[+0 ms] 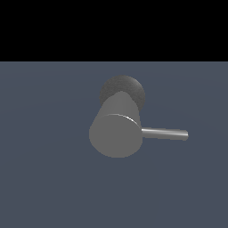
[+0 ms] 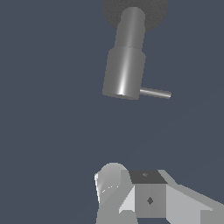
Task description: Turn on the faucet by rotating a designated handle.
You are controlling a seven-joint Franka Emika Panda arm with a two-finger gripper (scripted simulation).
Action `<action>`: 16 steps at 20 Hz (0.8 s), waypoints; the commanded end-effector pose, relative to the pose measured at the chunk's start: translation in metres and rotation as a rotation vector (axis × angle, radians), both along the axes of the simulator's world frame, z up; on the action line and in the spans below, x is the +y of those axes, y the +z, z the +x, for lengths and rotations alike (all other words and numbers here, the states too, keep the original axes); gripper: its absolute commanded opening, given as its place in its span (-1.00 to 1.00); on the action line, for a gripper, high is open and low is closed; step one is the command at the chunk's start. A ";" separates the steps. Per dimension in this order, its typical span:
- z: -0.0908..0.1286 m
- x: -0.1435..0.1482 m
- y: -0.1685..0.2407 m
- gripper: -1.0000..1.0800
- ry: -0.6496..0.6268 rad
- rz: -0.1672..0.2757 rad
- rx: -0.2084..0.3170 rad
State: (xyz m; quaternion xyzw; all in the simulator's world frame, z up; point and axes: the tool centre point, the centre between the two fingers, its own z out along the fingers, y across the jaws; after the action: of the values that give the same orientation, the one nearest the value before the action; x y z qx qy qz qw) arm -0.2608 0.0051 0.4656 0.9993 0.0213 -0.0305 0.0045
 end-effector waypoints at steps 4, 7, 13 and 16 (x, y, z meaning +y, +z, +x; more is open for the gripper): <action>-0.001 -0.001 0.000 -1.00 0.003 0.002 0.002; -0.002 -0.003 0.001 -1.00 0.009 0.012 0.003; -0.002 -0.004 0.004 -1.00 0.015 0.070 -0.019; 0.000 -0.004 0.008 -1.00 0.015 0.118 -0.043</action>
State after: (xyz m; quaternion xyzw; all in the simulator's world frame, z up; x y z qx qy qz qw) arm -0.2617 0.0012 0.4715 0.9986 0.0299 -0.0140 -0.0420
